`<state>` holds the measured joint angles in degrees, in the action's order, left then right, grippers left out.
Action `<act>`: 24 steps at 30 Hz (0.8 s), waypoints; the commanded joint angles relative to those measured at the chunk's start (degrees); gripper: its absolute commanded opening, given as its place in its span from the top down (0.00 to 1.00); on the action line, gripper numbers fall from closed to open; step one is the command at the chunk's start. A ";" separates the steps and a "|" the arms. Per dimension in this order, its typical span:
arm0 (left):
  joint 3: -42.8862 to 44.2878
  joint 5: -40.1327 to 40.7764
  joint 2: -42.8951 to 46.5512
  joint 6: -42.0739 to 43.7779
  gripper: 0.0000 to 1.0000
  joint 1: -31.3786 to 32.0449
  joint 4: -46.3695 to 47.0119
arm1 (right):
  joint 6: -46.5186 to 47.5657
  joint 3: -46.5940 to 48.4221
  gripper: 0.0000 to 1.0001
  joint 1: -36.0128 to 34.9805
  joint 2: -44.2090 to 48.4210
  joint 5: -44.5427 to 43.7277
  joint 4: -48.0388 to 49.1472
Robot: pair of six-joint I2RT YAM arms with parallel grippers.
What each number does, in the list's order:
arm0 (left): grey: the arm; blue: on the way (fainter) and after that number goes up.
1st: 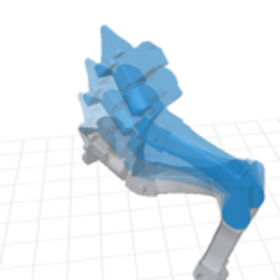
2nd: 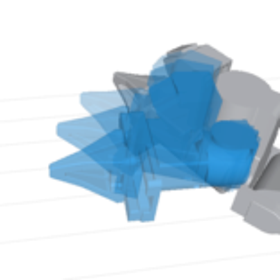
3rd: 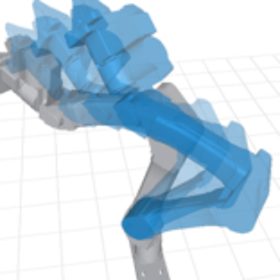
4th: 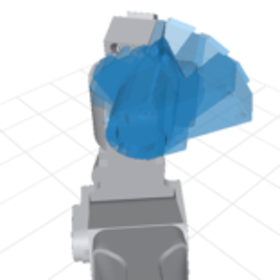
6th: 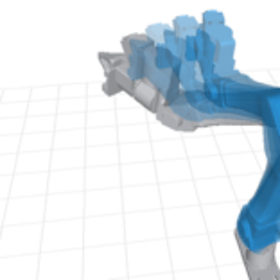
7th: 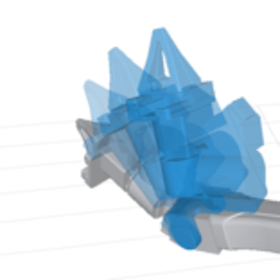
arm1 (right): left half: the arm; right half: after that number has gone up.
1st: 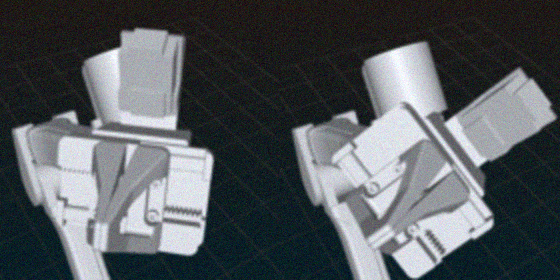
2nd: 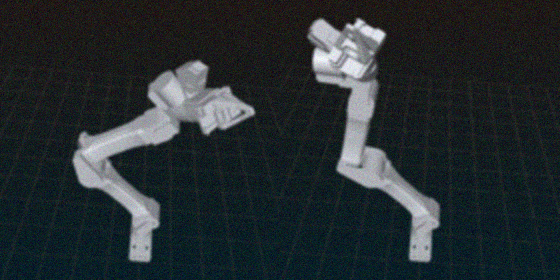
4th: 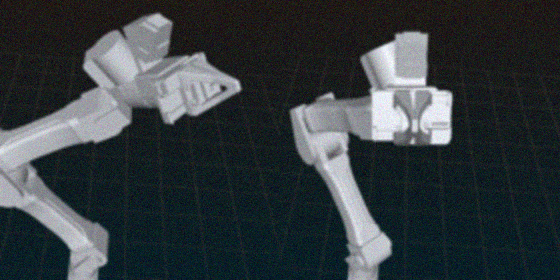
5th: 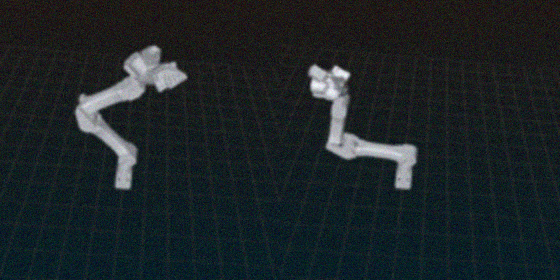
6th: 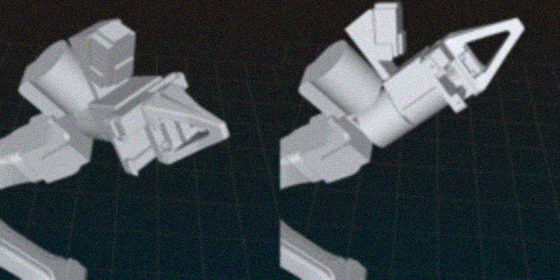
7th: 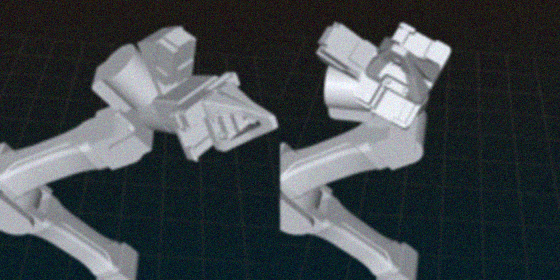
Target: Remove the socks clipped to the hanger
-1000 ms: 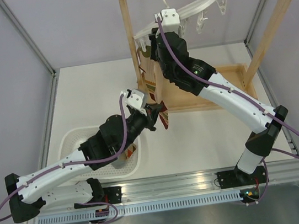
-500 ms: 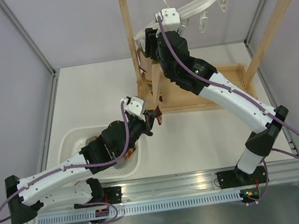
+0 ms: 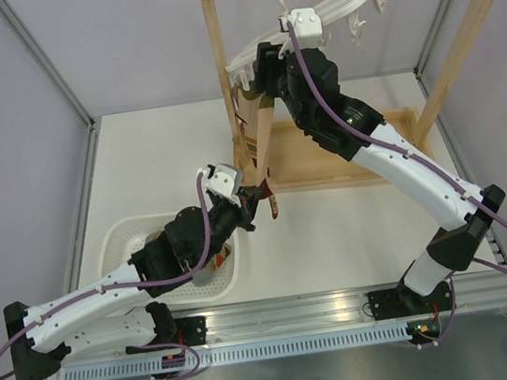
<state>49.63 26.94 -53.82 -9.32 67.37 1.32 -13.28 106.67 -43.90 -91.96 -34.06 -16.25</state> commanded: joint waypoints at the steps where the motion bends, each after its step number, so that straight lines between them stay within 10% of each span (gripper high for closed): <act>1: -0.50 -0.75 0.12 -1.75 0.98 0.83 -3.43 | -0.43 -0.24 0.38 0.83 3.37 1.45 3.68; 12: -0.14 -0.84 0.21 -1.67 0.98 0.92 -3.78 | -0.79 0.11 0.67 1.54 1.96 3.39 2.45; 17: -0.14 -0.75 0.03 -1.58 0.98 0.92 -3.87 | -1.31 0.38 0.98 1.89 1.52 4.09 1.75; 24: -0.14 -0.48 -0.14 -1.49 0.98 0.83 -3.87 | -1.31 0.55 0.99 2.24 1.44 4.44 1.22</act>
<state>49.30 26.61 -53.93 -9.76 67.92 -3.16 -14.15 106.24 -41.80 -90.17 -30.44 -14.76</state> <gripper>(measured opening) 0.029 0.037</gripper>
